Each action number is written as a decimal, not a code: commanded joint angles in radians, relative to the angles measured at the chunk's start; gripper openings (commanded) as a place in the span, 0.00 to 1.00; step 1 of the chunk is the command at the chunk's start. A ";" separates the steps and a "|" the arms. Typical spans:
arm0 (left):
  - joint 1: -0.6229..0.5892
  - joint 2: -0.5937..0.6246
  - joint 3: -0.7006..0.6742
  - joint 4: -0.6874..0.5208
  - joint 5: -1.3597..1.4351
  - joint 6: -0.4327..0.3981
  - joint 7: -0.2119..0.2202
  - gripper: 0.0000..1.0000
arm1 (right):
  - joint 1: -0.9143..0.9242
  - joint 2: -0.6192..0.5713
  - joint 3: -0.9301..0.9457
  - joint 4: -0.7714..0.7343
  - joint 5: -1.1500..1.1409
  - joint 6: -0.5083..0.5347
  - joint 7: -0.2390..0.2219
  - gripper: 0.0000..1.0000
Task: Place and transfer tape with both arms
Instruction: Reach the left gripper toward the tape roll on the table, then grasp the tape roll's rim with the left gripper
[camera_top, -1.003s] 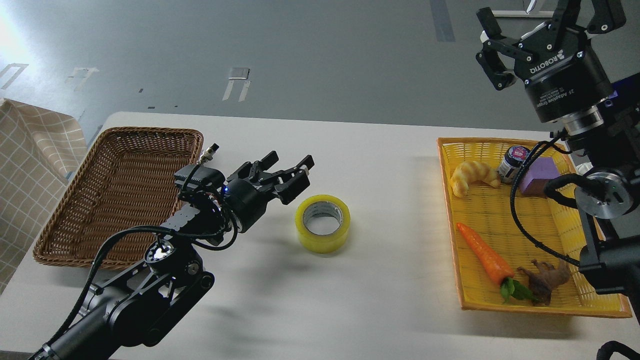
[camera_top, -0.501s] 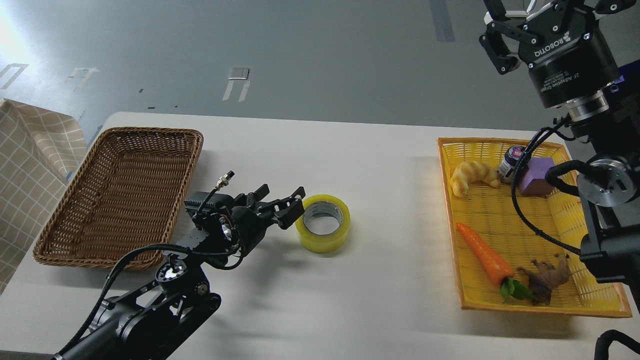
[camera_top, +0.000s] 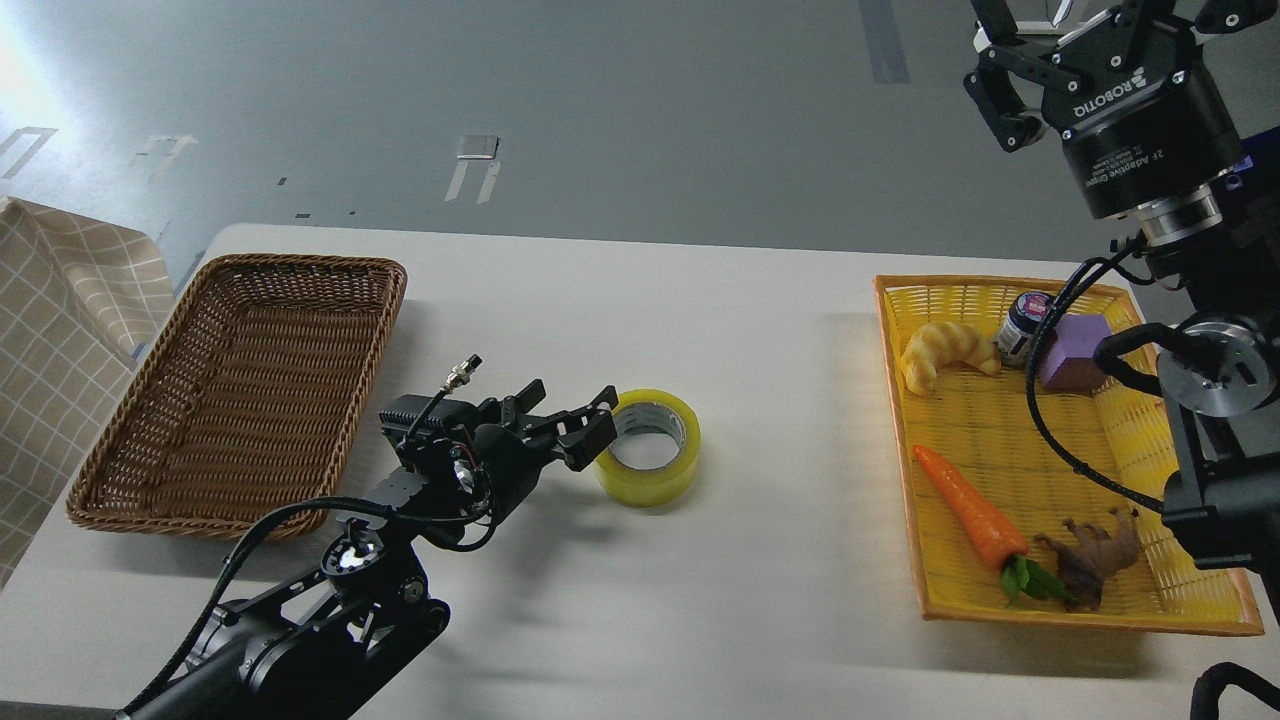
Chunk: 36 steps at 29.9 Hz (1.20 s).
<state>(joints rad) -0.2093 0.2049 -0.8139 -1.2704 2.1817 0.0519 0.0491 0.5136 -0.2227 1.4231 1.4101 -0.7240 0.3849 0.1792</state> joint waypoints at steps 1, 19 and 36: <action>-0.010 -0.002 0.025 0.031 0.000 -0.001 0.002 0.98 | -0.004 0.000 0.007 -0.003 0.000 0.002 0.000 1.00; -0.102 -0.024 0.128 0.095 0.000 -0.001 0.034 0.98 | -0.035 -0.003 0.013 -0.022 0.002 0.006 0.002 1.00; -0.105 -0.024 0.176 0.111 0.000 -0.001 0.037 0.29 | -0.047 -0.006 0.016 -0.036 0.002 0.002 0.002 1.00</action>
<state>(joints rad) -0.3149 0.1810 -0.6379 -1.1622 2.1817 0.0508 0.0846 0.4697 -0.2282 1.4369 1.3737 -0.7225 0.3867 0.1811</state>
